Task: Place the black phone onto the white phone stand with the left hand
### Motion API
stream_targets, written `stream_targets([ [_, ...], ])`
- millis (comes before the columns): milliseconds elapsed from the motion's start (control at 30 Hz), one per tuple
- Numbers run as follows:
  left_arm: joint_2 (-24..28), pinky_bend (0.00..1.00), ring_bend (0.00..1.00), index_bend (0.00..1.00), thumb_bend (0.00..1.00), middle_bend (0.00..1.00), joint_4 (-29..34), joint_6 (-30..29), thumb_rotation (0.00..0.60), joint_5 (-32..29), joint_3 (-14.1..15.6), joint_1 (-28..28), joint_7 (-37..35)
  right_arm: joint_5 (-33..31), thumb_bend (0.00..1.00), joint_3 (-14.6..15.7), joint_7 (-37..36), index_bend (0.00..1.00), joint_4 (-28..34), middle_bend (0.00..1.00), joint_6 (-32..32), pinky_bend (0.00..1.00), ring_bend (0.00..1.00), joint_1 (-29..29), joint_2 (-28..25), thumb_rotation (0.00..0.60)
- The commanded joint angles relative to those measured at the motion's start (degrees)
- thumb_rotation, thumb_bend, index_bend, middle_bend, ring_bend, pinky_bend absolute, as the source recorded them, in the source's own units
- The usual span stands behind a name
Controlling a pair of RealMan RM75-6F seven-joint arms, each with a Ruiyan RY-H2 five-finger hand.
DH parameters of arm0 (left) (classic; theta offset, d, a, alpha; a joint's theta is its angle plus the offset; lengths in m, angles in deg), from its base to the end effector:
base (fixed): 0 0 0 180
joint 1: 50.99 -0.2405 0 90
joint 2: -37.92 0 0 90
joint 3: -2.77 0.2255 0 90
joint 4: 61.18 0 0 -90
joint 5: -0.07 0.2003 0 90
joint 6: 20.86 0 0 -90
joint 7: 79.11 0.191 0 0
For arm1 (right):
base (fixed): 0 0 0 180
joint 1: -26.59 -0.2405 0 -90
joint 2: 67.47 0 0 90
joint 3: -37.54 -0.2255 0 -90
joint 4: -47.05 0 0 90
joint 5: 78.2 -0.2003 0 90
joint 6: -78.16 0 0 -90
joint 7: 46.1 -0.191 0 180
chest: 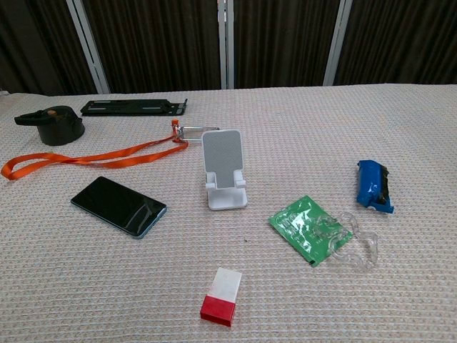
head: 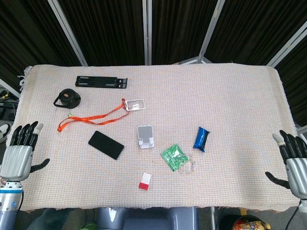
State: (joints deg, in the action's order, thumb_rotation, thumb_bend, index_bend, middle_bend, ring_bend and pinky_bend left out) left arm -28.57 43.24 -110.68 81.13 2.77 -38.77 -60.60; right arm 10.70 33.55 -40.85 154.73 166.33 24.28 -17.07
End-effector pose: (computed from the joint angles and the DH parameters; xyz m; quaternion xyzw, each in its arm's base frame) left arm -0.2218 0.2411 0.1368 -0.6084 -0.3452 -0.3886 0.5998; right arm -0.2370 -0.2139 0.2047 0.6037 -0.3464 0.3911 0.6022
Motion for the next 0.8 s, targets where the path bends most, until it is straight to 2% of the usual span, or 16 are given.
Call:
stream_targets([
  [33, 0.6, 0.00, 0.00, 0.00, 0.00, 0.00, 0.3, 0.4, 0.600, 0.3, 0.0, -0.2, -0.7, 0.1, 0.00, -0.1, 0.4, 0.00, 0.1, 0.00, 0.4, 0.00, 0.00, 0.1, 0.3, 0.600],
  [233, 0.8, 0.00, 0.00, 0.00, 0.00, 0.00, 0.0, 10.7, 0.600, 0.2, -0.4, 4.9, 2.6, -0.2, 0.00, 0.2, 1.2, 0.00, 1.0, 0.00, 0.3, 0.00, 0.00, 0.3, 0.3, 0.600],
  [400, -2.2, 0.00, 0.00, 0.00, 0.00, 0.00, -3.5, 23.7, 0.600, -1.2, -1.8, 12.7, 5.3, -1.6, 0.00, -0.1, 1.9, 0.00, 1.2, 0.00, -0.8, 0.00, 0.00, -0.1, 0.4, 0.600],
  [567, -8.4, 0.05, 0.01, 0.00, 0.00, 0.00, -11.3, 36.4, 0.600, -3.8, -3.1, 20.8, 7.5, -3.9, 0.00, -0.7, 2.6, 0.00, 1.0, 0.00, -2.1, 0.00, 0.00, -0.7, 0.6, 0.600],
  [633, -9.8, 0.08, 0.03, 0.01, 0.00, 0.00, -12.8, 38.6, 0.600, -5.3, -3.4, 22.1, 8.4, -4.5, 0.00, -0.8, 2.7, 0.00, 0.9, 0.00, -2.4, 0.00, 0.00, -0.8, 0.7, 0.600],
  [800, -14.6, 0.15, 0.10, 0.10, 0.00, 0.05, -17.7, 42.0, 0.600, -7.6, -3.9, 25.1, 10.4, -6.2, 0.00, -1.1, 2.8, 0.00, 0.5, 0.00, -3.6, 0.00, 0.00, -1.3, 1.0, 0.600],
])
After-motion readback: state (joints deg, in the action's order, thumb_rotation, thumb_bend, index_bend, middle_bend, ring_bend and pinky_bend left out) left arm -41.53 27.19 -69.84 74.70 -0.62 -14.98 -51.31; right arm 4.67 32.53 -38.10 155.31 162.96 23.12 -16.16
